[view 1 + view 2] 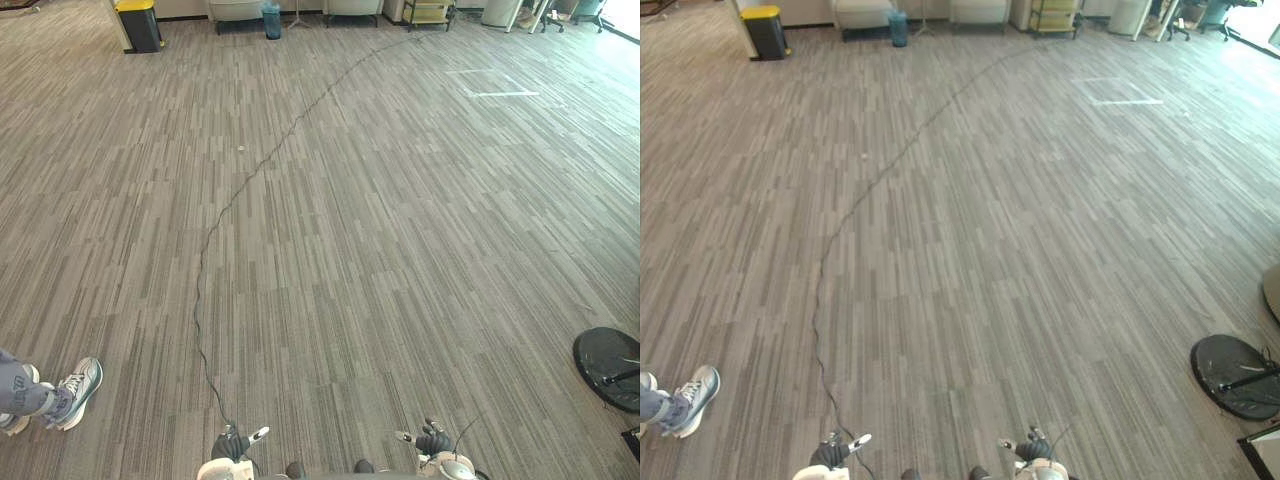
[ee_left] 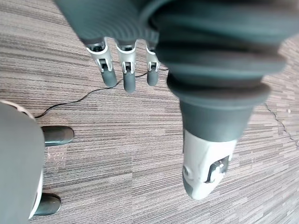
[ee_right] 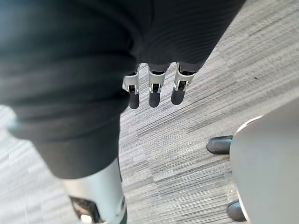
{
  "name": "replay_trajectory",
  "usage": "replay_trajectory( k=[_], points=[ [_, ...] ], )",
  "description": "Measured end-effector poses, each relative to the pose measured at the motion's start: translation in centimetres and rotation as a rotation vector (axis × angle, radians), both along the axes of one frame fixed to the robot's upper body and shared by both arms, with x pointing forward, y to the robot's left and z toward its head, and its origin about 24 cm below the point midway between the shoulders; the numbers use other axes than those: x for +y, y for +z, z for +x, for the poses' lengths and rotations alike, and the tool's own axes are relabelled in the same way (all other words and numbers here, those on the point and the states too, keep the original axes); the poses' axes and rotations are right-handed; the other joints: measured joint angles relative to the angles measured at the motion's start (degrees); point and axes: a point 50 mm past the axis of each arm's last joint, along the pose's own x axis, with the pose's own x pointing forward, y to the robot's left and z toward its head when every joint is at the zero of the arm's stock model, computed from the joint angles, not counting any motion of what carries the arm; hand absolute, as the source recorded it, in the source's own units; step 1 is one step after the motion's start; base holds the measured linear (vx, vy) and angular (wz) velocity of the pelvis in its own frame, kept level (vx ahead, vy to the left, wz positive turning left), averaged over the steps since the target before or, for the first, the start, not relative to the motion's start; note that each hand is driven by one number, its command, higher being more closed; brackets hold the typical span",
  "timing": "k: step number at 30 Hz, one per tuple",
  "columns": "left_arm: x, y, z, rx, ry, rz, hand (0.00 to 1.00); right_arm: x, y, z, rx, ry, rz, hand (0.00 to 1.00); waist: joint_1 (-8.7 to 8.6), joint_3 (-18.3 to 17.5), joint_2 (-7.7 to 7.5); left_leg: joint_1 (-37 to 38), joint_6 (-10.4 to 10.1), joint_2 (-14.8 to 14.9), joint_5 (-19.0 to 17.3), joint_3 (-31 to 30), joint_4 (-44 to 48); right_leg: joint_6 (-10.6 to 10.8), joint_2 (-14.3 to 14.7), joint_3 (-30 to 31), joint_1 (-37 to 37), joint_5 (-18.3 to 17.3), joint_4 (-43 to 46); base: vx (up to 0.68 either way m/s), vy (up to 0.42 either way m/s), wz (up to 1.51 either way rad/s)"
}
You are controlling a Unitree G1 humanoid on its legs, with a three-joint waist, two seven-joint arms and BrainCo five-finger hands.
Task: Pick up cushions and gather them together orderly.
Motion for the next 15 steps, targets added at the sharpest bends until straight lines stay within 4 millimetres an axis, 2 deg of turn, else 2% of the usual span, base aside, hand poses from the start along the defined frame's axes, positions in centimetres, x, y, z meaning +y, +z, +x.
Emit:
replay_trajectory(
  k=[15],
  points=[
    [-0.11,-0.10,-0.02,0.011,-0.018,0.001,0.00,-0.12,-0.18,-0.56,0.006,-0.055,0.021,0.00,0.01,-0.07,0.12,-0.13,0.19,-0.08,0.15,-0.54,0.00,0.01,-0.08,-0.78,0.20,-0.01,-0.20,-0.03,-0.023,0.02]
  ],
)
